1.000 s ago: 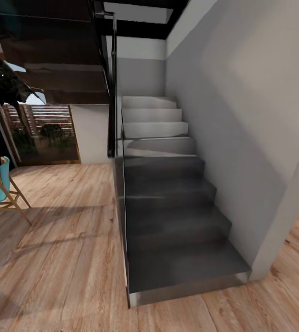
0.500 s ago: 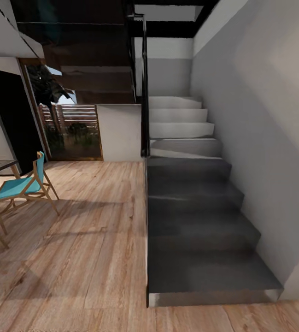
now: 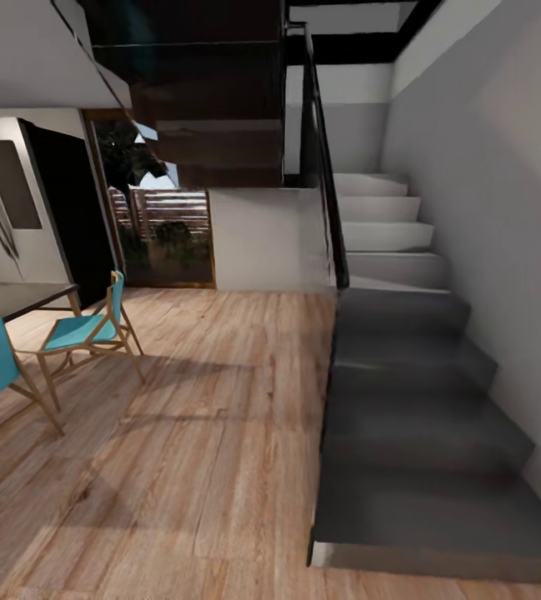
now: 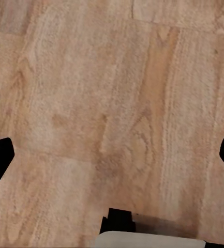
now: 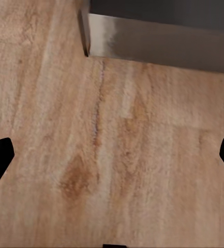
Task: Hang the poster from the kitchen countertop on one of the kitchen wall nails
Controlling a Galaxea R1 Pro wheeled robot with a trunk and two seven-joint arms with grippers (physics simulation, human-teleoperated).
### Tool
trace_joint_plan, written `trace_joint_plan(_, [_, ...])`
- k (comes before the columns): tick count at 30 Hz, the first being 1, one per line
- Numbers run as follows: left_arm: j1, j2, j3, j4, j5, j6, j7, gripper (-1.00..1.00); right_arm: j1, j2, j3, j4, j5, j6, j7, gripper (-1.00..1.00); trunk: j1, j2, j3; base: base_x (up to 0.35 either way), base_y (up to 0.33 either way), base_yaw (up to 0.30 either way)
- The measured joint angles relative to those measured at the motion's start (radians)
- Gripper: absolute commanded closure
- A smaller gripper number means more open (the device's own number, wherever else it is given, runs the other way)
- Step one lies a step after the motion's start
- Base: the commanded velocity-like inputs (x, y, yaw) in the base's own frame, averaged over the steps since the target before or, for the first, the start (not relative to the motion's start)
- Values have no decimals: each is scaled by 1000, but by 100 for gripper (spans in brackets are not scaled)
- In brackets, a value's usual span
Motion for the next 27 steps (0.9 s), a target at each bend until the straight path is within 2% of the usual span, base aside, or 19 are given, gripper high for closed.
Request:
trace_joint_plan(5, [0, 0, 0, 0, -1, 0, -1, -100, 0, 0, -1, 0, 0, 0, -1, -100, 0, 0, 0, 52, 218, 276])
trace_joint_plan(13, [0, 0, 1, 0, 0, 0, -1, -100, 0, 1, 1, 0, 2, 0, -2, -100, 0, 0, 0, 6, 54, 281])
trace_joint_plan(20, [0, 0, 3, 0, 1, 0, 0, -100, 0, 1, 2, 0, 4, 0, -2, -100, 0, 0, -1, 1, 237, 277])
trace_joint_plan(27, [0, 0, 4, -1, 1, 0, 0, -100, -1, -2, 3, 2, 6, 1, 3, -100, 0, 0, -3, 0, 288, 84])
